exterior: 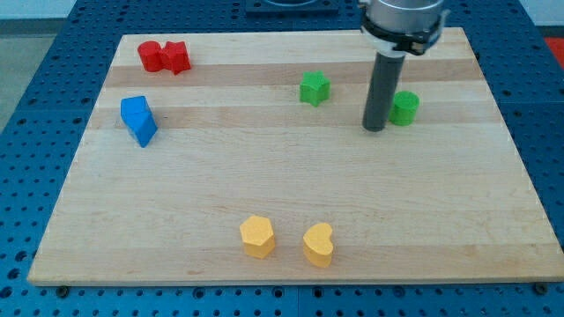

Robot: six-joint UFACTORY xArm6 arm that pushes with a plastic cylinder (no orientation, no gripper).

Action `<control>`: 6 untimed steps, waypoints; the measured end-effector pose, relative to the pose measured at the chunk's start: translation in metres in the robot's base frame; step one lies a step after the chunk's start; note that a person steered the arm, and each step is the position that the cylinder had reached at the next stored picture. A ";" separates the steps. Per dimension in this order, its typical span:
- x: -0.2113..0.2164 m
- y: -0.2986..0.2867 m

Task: Move the green circle towards center right

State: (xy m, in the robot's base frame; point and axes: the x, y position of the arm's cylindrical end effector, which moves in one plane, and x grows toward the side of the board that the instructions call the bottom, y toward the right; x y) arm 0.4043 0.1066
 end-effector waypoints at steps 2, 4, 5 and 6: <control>-0.044 0.007; -0.044 0.055; -0.043 0.070; -0.047 0.057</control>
